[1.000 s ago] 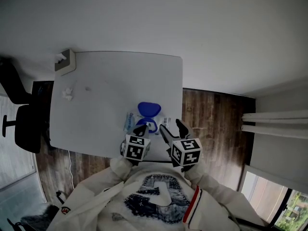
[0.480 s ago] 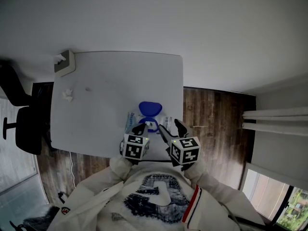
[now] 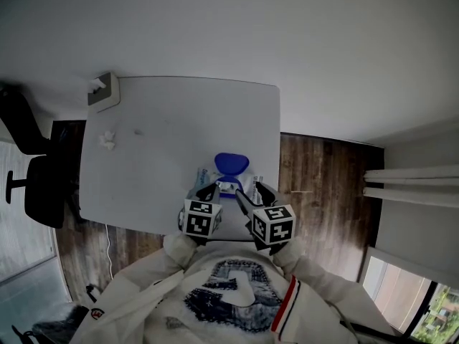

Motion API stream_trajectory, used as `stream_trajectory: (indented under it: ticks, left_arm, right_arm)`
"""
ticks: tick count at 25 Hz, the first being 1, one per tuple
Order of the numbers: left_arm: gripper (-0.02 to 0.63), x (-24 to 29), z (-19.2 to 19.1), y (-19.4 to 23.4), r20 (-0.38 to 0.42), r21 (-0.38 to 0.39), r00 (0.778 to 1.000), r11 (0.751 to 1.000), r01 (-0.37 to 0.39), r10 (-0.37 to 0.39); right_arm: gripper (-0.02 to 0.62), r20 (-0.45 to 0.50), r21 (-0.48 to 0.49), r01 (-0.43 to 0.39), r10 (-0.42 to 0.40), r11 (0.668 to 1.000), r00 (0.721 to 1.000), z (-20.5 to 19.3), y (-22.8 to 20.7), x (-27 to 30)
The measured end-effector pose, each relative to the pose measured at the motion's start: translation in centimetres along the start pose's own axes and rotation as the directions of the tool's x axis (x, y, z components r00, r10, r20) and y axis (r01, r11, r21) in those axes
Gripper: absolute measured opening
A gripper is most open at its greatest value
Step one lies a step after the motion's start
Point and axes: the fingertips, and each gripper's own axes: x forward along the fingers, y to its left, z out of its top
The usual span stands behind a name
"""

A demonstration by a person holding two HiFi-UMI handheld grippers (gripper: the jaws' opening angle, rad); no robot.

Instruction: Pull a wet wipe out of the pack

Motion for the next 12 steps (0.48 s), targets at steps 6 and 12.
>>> stream_trajectory:
  ticks: [6, 12]
  left_arm:
    - [0.012, 0.0, -0.8, 1.4, -0.010, -0.018, 1.000, 1.000, -0.018, 0.018]
    - [0.012, -0.1, -1.3, 1.9, -0.019, -0.026, 1.000, 1.000, -0.015, 0.015]
  right_arm:
    - [0.258, -0.029, -0.010, -0.008, 0.008, 1.000, 1.000, -0.9, 0.9, 1.3]
    - [0.245, -0.073, -0.039, -0.014, 0.011, 0.999, 0.997, -2.0, 1.5, 2.8]
